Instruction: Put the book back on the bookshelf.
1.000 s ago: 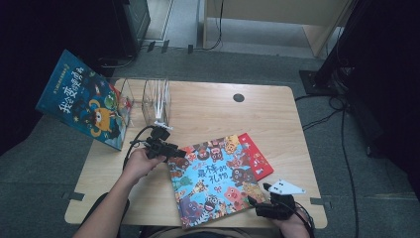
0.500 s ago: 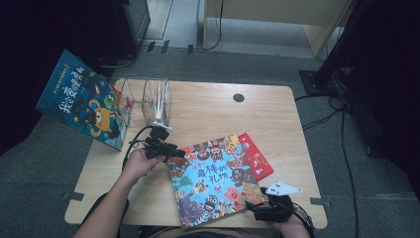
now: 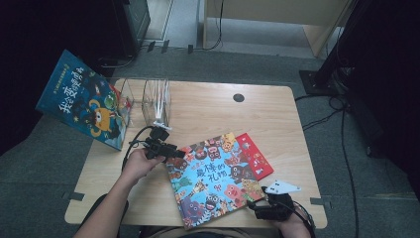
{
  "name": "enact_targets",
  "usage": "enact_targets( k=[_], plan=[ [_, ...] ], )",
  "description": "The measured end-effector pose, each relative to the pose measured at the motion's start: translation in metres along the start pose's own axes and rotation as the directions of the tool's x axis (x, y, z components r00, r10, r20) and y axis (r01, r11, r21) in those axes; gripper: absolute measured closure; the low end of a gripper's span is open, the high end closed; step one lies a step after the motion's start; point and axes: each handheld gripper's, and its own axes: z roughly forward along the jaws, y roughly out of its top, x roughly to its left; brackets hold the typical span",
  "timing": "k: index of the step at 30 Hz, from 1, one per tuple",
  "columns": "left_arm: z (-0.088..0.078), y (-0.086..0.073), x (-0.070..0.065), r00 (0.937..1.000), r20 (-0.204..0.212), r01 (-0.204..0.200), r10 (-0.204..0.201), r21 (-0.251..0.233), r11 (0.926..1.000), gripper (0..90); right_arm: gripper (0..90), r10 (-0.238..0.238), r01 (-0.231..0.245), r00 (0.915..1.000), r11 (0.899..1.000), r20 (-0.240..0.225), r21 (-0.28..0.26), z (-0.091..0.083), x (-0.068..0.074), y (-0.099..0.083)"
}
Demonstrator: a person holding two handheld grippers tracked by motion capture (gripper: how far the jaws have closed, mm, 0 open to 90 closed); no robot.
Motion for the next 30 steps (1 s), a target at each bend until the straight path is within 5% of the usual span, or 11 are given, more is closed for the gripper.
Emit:
enact_targets(
  k=[10, 18, 30],
  plan=[
    [-0.004, -0.007, -0.001, 0.9999, -0.013, 0.003, -0.003, -0.009, 1.0, 42.1, 25.3, -0.008, 0.009, 0.9979, 1.0, 0.064, -0.022, 0.006, -0.007, 0.01],
    [-0.01, -0.015, 0.0, 1.0, -0.001, 0.007, -0.007, -0.009, 0.9999, 31.1, 27.3, -0.005, 0.009, 0.9946, 0.999, 0.103, -0.04, 0.016, -0.014, 0.022],
    [-0.014, -0.025, 0.0, 0.9996, 0.009, 0.026, -0.025, -0.016, 0.9995, 33.6, 30.6, 0.007, -0.001, 0.9931, 0.999, 0.117, -0.053, 0.028, -0.021, 0.036]
  ],
)
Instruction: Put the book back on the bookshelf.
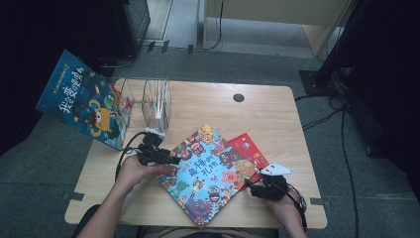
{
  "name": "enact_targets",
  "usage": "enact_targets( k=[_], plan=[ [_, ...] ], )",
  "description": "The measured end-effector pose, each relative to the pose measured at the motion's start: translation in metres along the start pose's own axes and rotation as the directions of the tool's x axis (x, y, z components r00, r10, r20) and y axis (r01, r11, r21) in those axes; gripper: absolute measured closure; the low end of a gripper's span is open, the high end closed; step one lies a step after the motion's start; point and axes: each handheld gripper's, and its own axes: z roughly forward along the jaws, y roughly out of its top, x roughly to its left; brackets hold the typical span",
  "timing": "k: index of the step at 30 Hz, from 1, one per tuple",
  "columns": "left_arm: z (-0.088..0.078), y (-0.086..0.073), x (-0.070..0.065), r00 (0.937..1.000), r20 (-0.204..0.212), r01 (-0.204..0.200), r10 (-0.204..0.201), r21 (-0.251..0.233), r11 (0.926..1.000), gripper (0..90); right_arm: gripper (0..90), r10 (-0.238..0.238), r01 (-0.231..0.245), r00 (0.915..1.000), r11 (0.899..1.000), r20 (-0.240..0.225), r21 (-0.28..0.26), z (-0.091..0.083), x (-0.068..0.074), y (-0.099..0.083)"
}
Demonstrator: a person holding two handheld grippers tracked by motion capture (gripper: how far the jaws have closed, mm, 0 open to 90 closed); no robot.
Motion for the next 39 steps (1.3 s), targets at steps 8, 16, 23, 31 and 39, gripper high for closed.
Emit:
enact_targets(
  k=[8, 16, 23, 31, 39],
  plan=[
    [-0.002, -0.002, -0.002, 0.9995, -0.032, 0.002, -0.001, 0.005, 1.0, 36.2, 33.3, 0.013, -0.013, 0.9999, 1.0, -0.001, -0.012, 0.007, -0.003, 0.006],
    [-0.005, -0.003, 0.0, 0.9971, -0.077, 0.001, -0.001, 0.004, 1.0, 35.8, 34.1, 0.03, -0.03, 0.9994, 0.999, -0.015, -0.02, 0.014, -0.008, 0.011],
    [-0.008, -0.004, 0.004, 0.9951, -0.095, 0.028, -0.029, -0.007, 0.9996, 35.1, 36.4, 0.029, -0.029, 0.9993, 0.999, -0.024, -0.033, 0.022, -0.011, 0.017],
    [-0.007, -0.007, 0.009, 0.9936, -0.098, 0.057, -0.057, -0.002, 0.9984, 34.8, 39.9, 0.011, -0.013, 0.999, 0.999, -0.043, -0.042, 0.031, -0.015, 0.025],
    [-0.005, -0.008, 0.012, 0.9922, -0.103, 0.072, -0.071, 0.005, 0.9974, 34.8, 46.7, -0.021, 0.019, 0.9985, 0.999, -0.051, -0.044, 0.038, -0.016, 0.032]
  ],
)
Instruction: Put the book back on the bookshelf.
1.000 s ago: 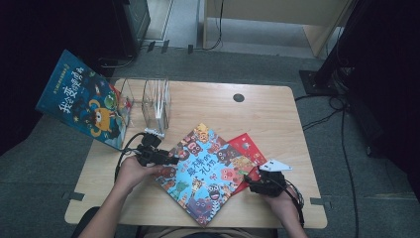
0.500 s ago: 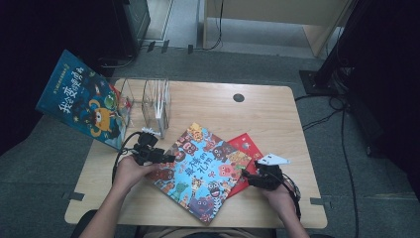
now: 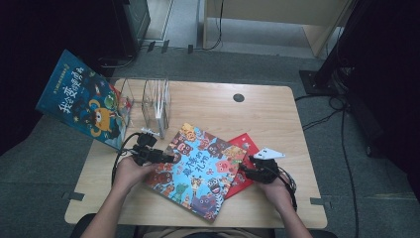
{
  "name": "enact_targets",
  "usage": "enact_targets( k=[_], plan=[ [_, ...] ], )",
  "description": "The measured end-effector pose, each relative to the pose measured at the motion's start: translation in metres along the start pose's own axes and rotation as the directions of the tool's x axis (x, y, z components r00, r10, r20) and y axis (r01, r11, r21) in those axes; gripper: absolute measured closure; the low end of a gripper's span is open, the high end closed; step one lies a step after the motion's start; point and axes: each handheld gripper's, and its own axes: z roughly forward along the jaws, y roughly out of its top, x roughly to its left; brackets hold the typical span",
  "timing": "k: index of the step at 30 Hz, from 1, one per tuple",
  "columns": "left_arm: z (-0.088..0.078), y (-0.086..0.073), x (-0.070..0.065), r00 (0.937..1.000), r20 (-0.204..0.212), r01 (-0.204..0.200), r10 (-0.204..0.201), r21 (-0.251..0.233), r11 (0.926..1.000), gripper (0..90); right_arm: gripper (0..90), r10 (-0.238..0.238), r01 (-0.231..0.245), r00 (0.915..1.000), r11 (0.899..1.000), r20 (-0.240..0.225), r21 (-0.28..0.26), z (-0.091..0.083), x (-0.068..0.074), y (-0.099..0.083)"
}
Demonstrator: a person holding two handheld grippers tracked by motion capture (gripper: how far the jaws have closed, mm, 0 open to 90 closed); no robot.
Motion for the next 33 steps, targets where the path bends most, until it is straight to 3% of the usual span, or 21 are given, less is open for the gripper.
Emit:
enact_targets(
  k=[9, 16, 18, 21, 29, 33],
  plan=[
    [0.005, -0.001, 0.005, 0.9996, -0.016, 0.024, -0.023, 0.046, 0.9986, 36.2, 51.8, -0.025, 0.025, 0.9995, 1.0, -0.019, -0.019, 0.007, -0.002, 0.004],
    [0.006, -0.004, 0.006, 0.9997, -0.005, 0.026, -0.026, 0.025, 0.9993, 39.5, 64.6, -0.034, 0.035, 0.9977, 0.999, -0.058, 0.01, 0.004, 0.004, 0.006],
    [0.006, -0.007, 0.006, 0.9991, -0.003, 0.043, -0.043, 0.0, 0.9991, 40.6, 69.9, -0.041, 0.043, 0.9962, 0.999, -0.077, 0.023, 0.003, 0.008, 0.006],
    [0.006, -0.006, 0.004, 0.9982, -0.013, 0.058, -0.058, 0.002, 0.9983, 40.8, 77.5, -0.046, 0.05, 0.9937, 0.998, -0.102, 0.035, 0.001, 0.014, 0.004],
    [0.008, -0.001, 0.002, 0.9926, -0.03, 0.118, -0.118, 0.019, 0.9928, 41.2, 84.7, -0.072, 0.08, 0.9881, 0.995, -0.136, 0.052, -0.002, 0.022, 0.003],
    [0.008, 0.003, 0.0, 0.9907, -0.039, 0.132, -0.13, 0.056, 0.9896, 41.8, 86.7, -0.065, 0.073, 0.9868, 0.996, -0.148, 0.049, -0.002, 0.021, 0.002]
  ],
)
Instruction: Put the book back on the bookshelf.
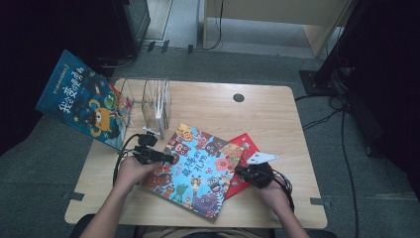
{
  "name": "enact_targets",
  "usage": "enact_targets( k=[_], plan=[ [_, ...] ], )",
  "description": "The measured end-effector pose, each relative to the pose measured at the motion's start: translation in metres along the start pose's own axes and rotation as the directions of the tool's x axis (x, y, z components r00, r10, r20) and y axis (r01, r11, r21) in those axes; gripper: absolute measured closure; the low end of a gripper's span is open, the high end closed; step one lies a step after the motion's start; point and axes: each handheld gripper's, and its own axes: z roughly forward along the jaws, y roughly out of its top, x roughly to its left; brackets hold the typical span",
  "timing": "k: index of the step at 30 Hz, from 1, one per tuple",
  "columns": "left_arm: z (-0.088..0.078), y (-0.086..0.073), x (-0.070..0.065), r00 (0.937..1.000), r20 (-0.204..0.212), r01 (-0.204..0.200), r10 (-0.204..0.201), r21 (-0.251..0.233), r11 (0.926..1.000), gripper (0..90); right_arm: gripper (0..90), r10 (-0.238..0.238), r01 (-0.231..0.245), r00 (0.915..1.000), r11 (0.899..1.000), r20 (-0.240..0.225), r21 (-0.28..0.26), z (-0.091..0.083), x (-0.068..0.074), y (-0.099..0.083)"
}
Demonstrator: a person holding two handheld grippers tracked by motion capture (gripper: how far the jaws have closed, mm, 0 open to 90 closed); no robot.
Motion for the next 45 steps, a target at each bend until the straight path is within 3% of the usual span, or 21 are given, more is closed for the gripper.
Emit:
enact_targets(
  k=[6, 13, 18, 21, 24, 28, 33, 35, 36, 37, 38, 42, 45],
  plan=[
    [-0.004, 0.003, -0.003, 0.9998, -0.017, 0.01, -0.009, 0.055, 0.9984, 45.1, 89.9, 0.008, -0.008, 0.9999, 1.0, -0.01, -0.004, 0.0, -0.002, -0.001],
    [-0.023, 0.006, -0.003, 0.9997, 0.021, 0.01, -0.01, 0.033, 0.9994, 53.7, 90.0, 0.027, -0.028, 0.9992, 1.0, -0.027, -0.004, 0.0, -0.004, -0.001],
    [-0.038, 0.011, -0.008, 0.999, 0.044, 0.002, -0.003, 0.036, 0.9994, 54.2, 90.0, 0.043, -0.043, 0.9984, 0.999, -0.036, -0.008, 0.0, -0.006, -0.001],
    [-0.048, 0.015, -0.009, 0.9955, 0.092, 0.02, -0.022, 0.025, 0.9995, 54.2, 90.0, 0.049, -0.05, 0.9981, 0.999, -0.038, -0.01, 0.001, -0.006, -0.001],
    [-0.059, 0.02, -0.01, 0.9867, 0.156, 0.047, -0.047, 0.002, 0.9989, 54.2, 90.0, 0.057, -0.058, 0.9977, 0.998, -0.037, -0.02, 0.002, -0.008, -0.001],
    [-0.071, 0.03, -0.018, 0.9814, 0.184, 0.056, -0.055, 0.004, 0.9984, 53.1, 90.0, 0.066, -0.067, 0.9972, 0.997, -0.035, -0.028, 0.003, -0.01, -0.001],
    [-0.073, 0.04, -0.026, 0.9822, 0.179, 0.051, -0.057, 0.04, 0.9979, 51.3, 90.0, 0.074, -0.075, 0.9965, 0.997, -0.039, -0.032, 0.003, -0.011, -0.001],
    [-0.073, 0.042, -0.026, 0.9693, 0.233, 0.069, -0.079, 0.049, 0.9964, 51.2, 90.0, 0.074, -0.075, 0.9965, 0.997, -0.039, -0.032, 0.003, -0.012, -0.001],
    [-0.072, 0.043, -0.026, 0.9583, 0.272, 0.077, -0.089, 0.054, 0.9956, 51.3, 90.0, 0.075, -0.076, 0.9965, 0.997, -0.038, -0.033, 0.004, -0.012, -0.001],
    [-0.073, 0.044, -0.028, 0.9535, 0.289, 0.075, -0.087, 0.051, 0.9958, 51.3, 90.0, 0.077, -0.078, 0.9963, 0.996, -0.038, -0.034, 0.004, -0.012, -0.001],
    [-0.073, 0.046, -0.03, 0.9549, 0.286, 0.068, -0.081, 0.054, 0.9962, 51.3, 90.0, 0.076, -0.077, 0.9964, 0.996, -0.037, -0.034, 0.004, -0.012, 0.0],
    [-0.074, 0.054, -0.04, 0.973, 0.223, 0.045, -0.061, 0.073, 0.9963, 49.8, 89.7, 0.071, -0.072, 0.997, 0.997, -0.032, -0.035, 0.004, -0.011, 0.0],
    [-0.075, 0.06, -0.045, 0.9724, 0.224, 0.049, -0.063, 0.069, 0.9964, 50.0, 89.6, 0.07, -0.071, 0.9971, 0.997, -0.028, -0.039, 0.005, -0.011, 0.0]
  ],
)
